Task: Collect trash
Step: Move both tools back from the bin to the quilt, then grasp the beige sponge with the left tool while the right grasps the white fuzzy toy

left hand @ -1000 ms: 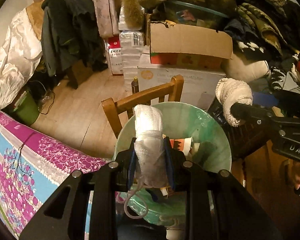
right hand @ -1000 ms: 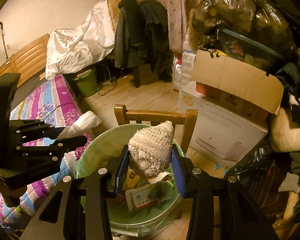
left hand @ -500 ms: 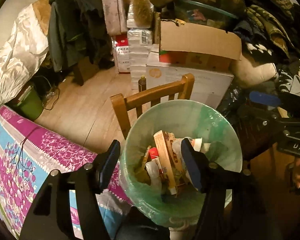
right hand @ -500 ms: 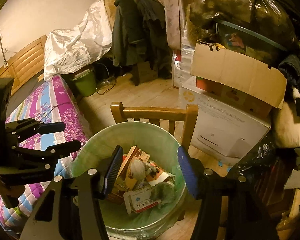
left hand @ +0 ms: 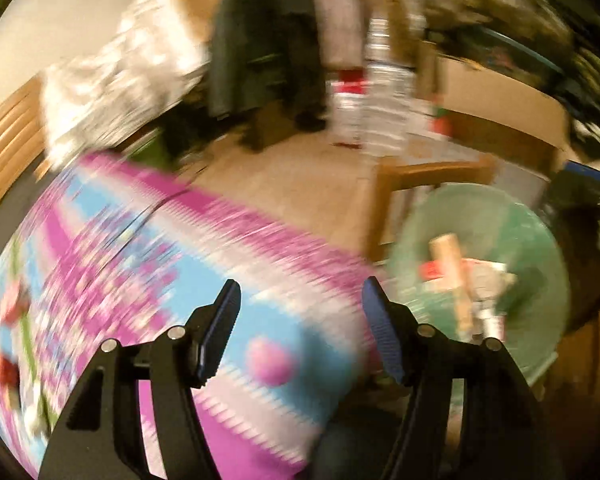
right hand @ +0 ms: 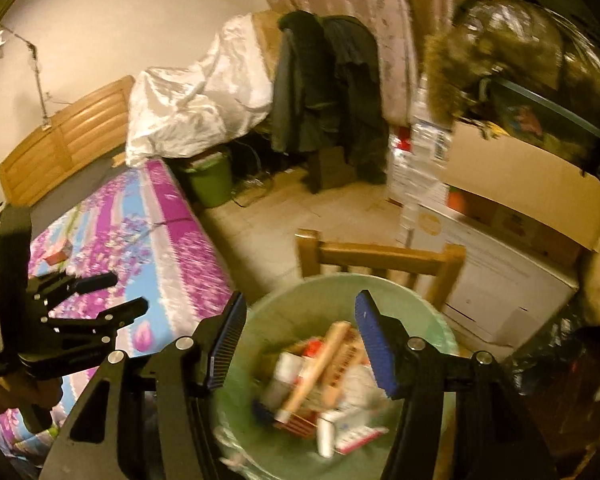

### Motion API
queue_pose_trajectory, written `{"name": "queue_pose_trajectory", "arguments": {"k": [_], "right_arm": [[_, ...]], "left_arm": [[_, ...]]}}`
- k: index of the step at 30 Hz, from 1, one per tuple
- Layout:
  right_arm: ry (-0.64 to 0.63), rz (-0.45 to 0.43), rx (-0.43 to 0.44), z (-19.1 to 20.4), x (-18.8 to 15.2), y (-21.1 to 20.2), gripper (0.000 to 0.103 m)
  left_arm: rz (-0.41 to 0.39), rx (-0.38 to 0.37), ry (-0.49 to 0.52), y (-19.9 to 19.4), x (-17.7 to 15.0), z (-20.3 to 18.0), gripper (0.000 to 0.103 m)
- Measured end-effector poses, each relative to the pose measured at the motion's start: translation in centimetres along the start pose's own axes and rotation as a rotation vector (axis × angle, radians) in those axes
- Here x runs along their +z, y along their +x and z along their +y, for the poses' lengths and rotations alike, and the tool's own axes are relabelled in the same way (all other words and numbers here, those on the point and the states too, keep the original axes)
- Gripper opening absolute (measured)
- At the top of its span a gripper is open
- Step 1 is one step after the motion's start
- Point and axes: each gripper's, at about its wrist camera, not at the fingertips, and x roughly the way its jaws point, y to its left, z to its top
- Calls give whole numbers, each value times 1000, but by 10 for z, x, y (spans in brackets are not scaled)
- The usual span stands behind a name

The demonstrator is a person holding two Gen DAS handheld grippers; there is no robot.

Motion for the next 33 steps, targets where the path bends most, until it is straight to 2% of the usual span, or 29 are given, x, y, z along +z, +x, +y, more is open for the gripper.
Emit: {"name": "queue_pose_trajectory", "arguments": {"k": [8,14,19,25,26,29,33], "right_arm": [[-67,6,163,111,1,36,59],[-161,108,348,224,-4,77,59],[-214,236,527,337,-22,115,59],[-167,416,662,443,-54,166,59],[-152,445,679,465,-60,176,59],[-140,507,706,509,-79,193,64],[-153,550,707,547,-98,210,64]], "left_arm": [[13,232,-278,-28,-75,136,60],[14,375,-482,-68,-143,236,60],[2,494,-583,-96,-184,318,60],[18,501,-636,-95,-205,401,61],[23,483,-643,-91,-207,413,61],[36,447,-634,-76,-209,433,65],[58,403,-582,-55,-209,449,66]]}}
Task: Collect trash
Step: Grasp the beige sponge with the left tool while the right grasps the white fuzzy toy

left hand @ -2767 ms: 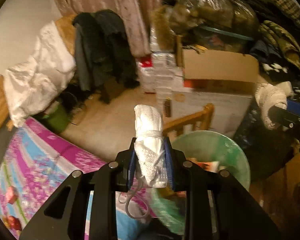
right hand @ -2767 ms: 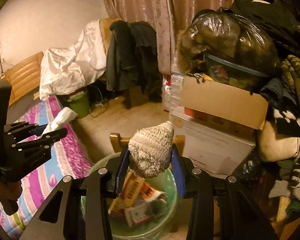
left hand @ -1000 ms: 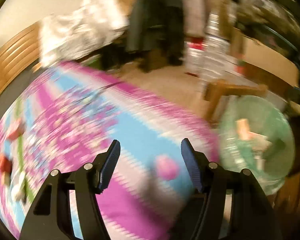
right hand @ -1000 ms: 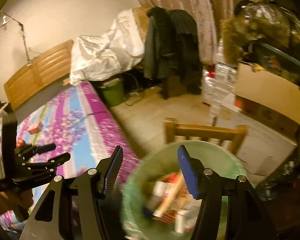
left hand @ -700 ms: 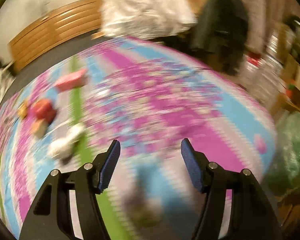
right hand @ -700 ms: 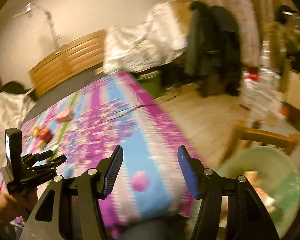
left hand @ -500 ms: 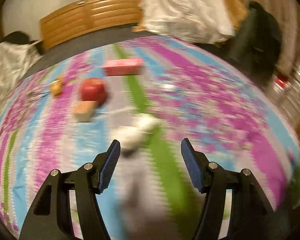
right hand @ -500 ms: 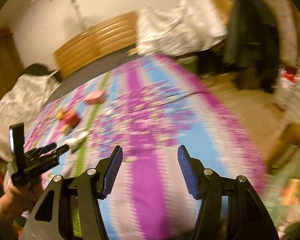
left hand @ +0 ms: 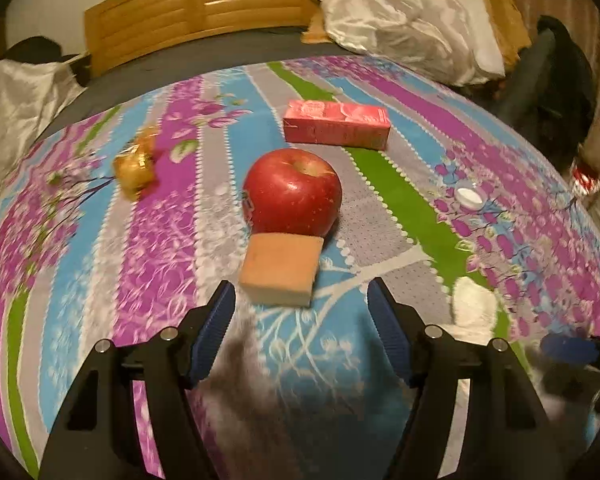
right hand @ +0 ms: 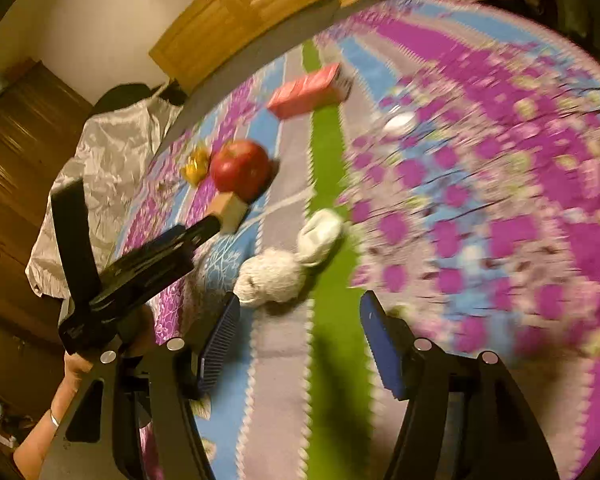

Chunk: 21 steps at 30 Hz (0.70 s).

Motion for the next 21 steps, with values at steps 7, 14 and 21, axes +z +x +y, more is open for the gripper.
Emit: {"name": "queue_pose_trajectory", "arguments": {"k": [7,14,21], "right_arm": [[-8,23,1,4,4,32,58],[-78,28,19,21,-1,52,34],[-106,40,-3,24,7,50,30]], "left_arm": [[25,-8,29,30,6,15,57],[27,-37,0,44,-1,37,36],[-4,-34,-1,46,-6,37,34]]}}
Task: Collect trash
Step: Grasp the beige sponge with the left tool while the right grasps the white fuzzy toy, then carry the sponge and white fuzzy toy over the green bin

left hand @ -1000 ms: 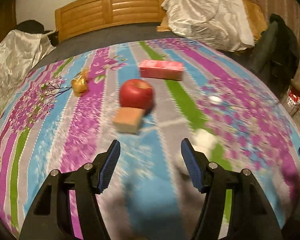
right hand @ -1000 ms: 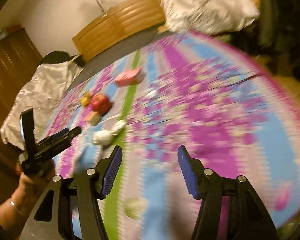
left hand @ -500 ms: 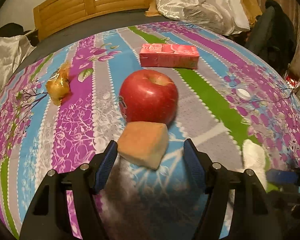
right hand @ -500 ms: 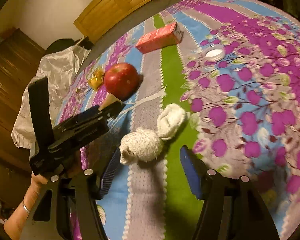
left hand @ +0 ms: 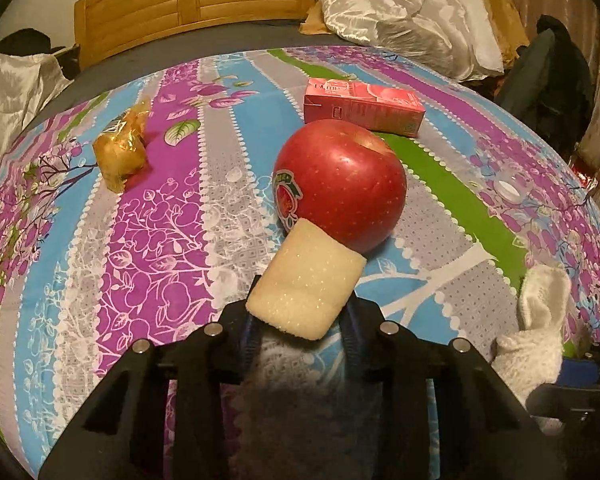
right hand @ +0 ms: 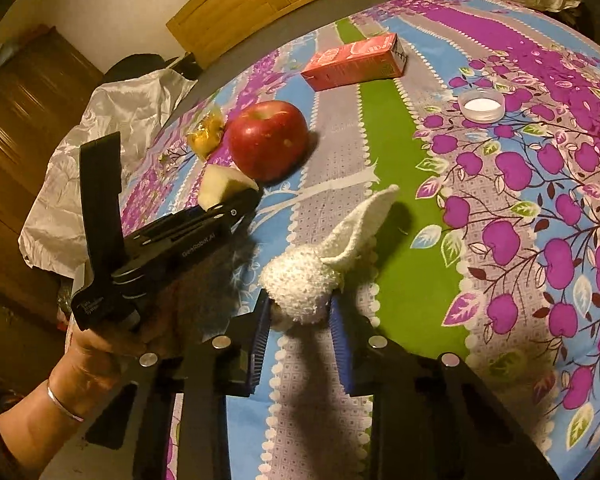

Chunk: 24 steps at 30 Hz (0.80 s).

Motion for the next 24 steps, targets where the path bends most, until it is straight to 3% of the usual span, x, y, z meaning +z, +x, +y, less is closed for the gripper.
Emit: {"name": "queue_pose_trajectory", "arguments": {"k": [5,10,13,16,24], "right_arm": [[-38,-50,-21,3,-6,-35,29],[-70,-174,-86,-18,-34,-152,29],[-63,-262,-196,-47,-64,-242,29],[-12,-338,-325,-83,-102,-332,30],[129,-460,-742,-155,-215,-538,30]], "left_arm": [[-15,74,50,-3,1,-11,32],[-65,54,29,-47,1,-30,31],[-131,-18,46,-93,3,-63,31],[-195,-141,68,-138,4,-110,31],[-237,-441,335,-222,-4,-305,31]]}}
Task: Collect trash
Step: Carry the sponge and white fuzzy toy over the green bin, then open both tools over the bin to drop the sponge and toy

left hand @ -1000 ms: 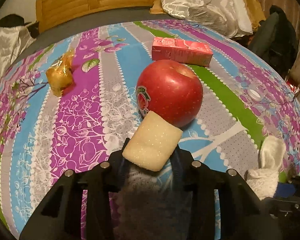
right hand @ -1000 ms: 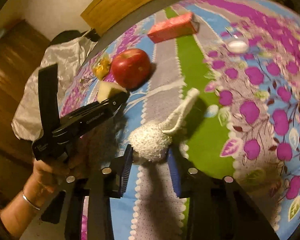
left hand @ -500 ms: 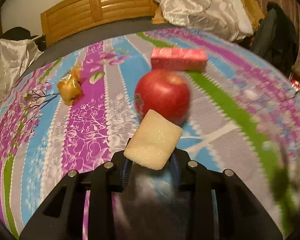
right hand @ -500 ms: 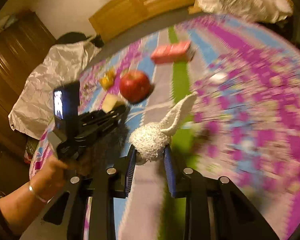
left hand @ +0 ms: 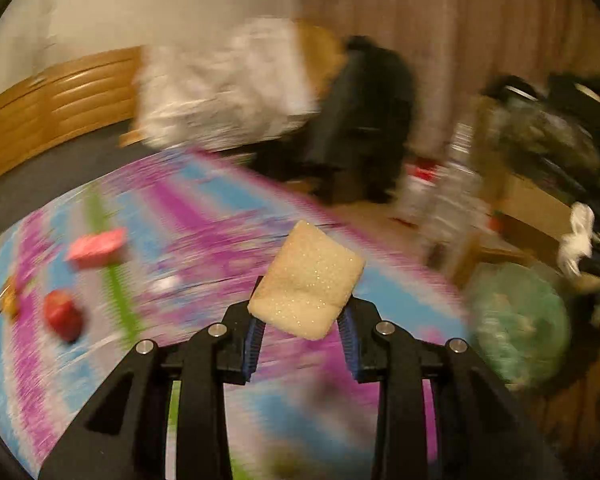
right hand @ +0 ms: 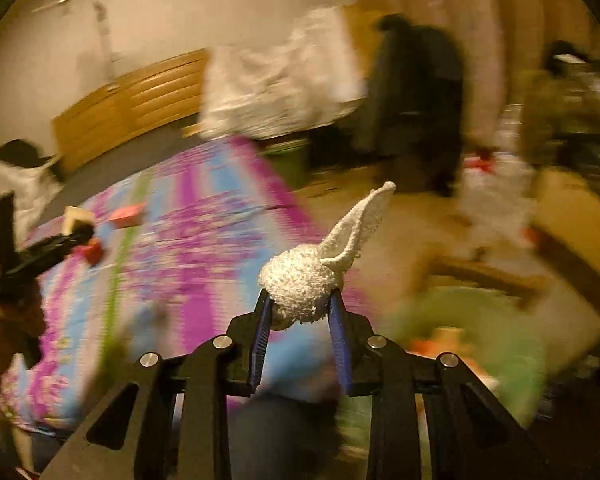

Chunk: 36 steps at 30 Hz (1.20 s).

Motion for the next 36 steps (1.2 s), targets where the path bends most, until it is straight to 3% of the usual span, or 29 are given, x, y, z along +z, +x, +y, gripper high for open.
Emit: {"name": "queue_pose_trajectory", "arguments": {"k": [6,10,14,18,22,36], "right_arm": [[51,-44,-227,-98,-7,-54,30],[100,-30,-265,-133,-21,-64,30],[141,28,-264,-149,-40,-41,30],[185,91,-234,-148,-62,-13,30],[195,126,-234,-150,-76,5,30],[180,157,-213,-140,-78,26,30]], "left_arm": [[9,-197,238,31,25,-159,31],[53,-257,315,59,31,-233,31],[107,-282,368,94,26,-295,32],[191,-241,397,125,3,-323,32],[271,-217,397,143,-19,-325,32],[252,-195,432,142,-17,-334,32]]}}
